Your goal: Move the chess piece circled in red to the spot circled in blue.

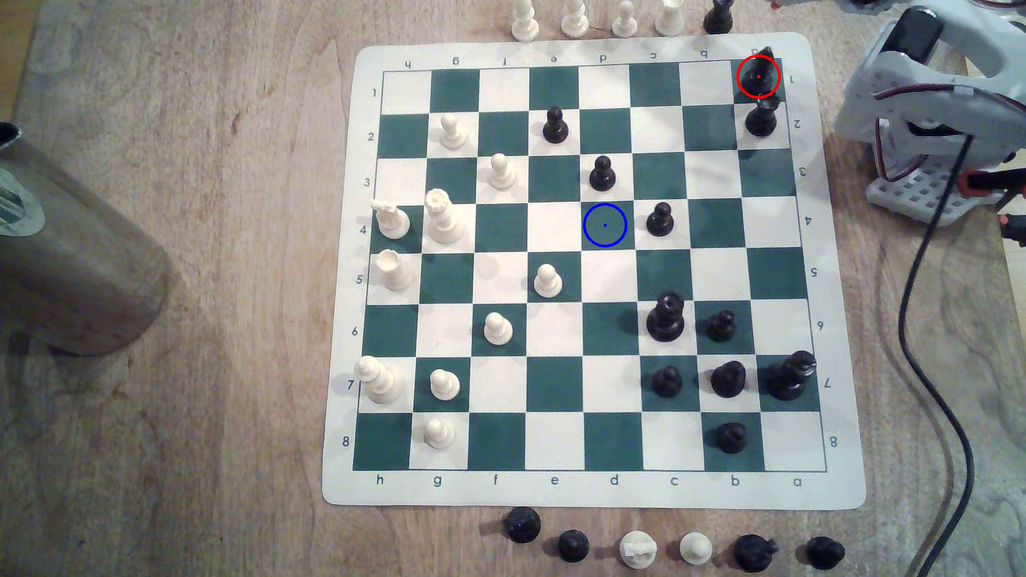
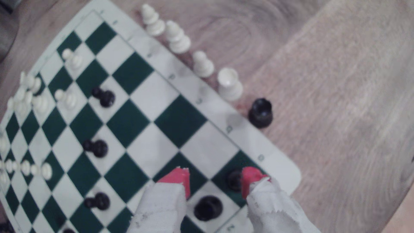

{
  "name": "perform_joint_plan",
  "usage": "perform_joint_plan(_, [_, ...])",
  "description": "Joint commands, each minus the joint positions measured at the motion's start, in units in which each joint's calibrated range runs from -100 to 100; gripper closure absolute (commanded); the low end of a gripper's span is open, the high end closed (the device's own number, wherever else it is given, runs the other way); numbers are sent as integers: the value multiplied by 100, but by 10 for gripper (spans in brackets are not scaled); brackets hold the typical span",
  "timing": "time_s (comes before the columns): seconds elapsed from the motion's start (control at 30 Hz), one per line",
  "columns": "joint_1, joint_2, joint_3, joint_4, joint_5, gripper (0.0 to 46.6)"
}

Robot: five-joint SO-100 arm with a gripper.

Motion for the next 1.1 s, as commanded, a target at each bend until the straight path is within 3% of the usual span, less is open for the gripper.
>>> perform_joint_plan(0.0, [39, 1148, -296, -33, -68, 334])
perform_joint_plan(0.3, [-79, 2413, 57, -557, -78, 321])
perform_joint_plan(1.07, [211, 3024, 991, -1540, 44, 324])
